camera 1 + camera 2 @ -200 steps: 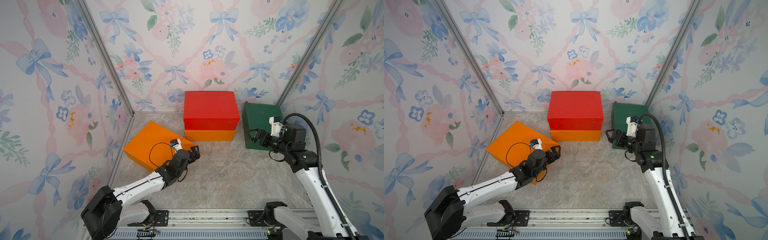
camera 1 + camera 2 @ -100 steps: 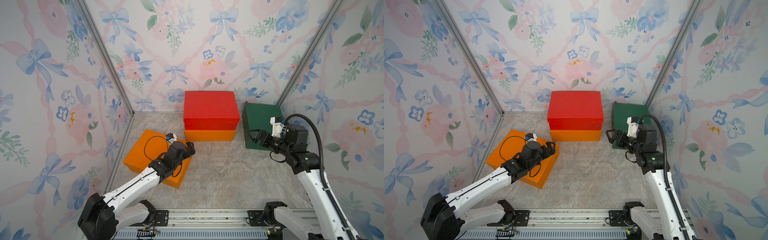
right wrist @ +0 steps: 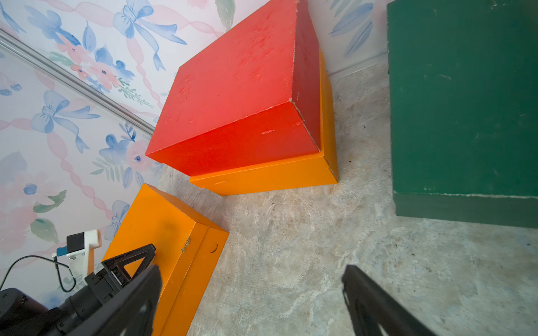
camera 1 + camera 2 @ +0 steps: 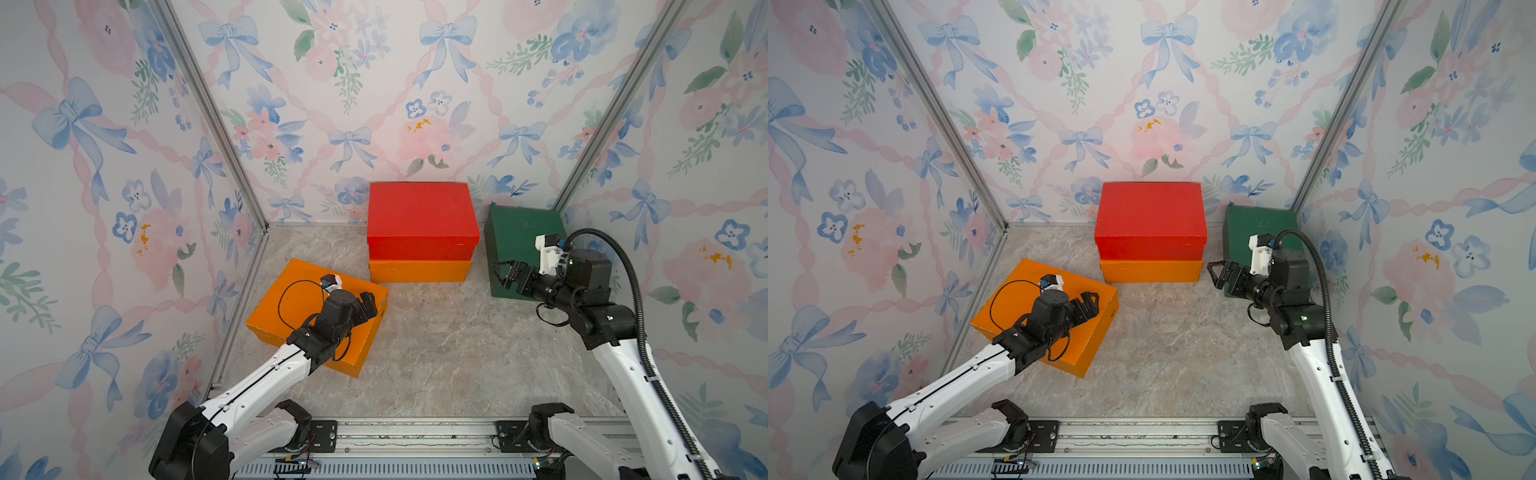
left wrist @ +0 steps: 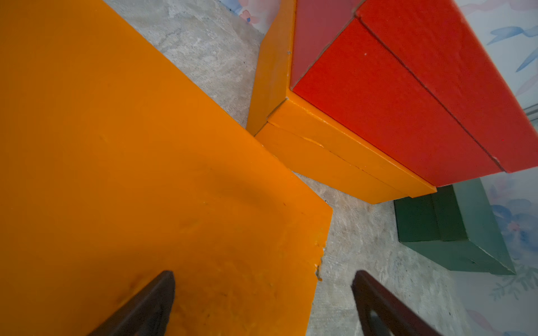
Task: Stack the shoeboxes
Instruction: Move the shoebox to the center of the board.
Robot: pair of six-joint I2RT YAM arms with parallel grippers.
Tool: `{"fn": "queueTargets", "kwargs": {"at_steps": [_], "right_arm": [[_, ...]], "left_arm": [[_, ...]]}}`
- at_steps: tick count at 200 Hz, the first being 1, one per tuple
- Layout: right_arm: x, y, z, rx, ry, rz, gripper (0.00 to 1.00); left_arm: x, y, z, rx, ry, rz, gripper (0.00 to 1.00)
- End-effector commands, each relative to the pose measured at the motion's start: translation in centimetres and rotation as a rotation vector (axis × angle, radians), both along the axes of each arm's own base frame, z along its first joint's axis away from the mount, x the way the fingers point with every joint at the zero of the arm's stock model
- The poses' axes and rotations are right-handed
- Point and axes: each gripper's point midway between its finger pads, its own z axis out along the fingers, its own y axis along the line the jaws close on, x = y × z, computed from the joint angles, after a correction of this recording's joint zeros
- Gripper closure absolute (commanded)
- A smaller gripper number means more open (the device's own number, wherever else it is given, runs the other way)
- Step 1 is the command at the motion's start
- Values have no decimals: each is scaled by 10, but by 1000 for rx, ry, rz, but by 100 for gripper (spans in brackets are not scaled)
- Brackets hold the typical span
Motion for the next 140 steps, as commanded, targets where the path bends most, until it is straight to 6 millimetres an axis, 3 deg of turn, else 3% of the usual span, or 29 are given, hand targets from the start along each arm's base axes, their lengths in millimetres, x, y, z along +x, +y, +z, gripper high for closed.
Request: {"fn": "queueTargets", "kwargs": {"at_steps": [1, 72, 118, 140], "right_arm": [[1, 4, -5, 7, 12, -1, 3], [2, 12, 0, -3, 2, 9, 3], [1, 14, 0, -5, 4, 13, 3], [0, 12, 1, -11, -1, 6, 3]], "left_arm": [[-13, -11, -17, -3, 34, -49, 2], [-40, -60, -28, -81, 44, -139, 2], [-48, -85, -39, -92, 65, -180, 2], [-51, -106, -38, -117, 62, -217, 2]]}}
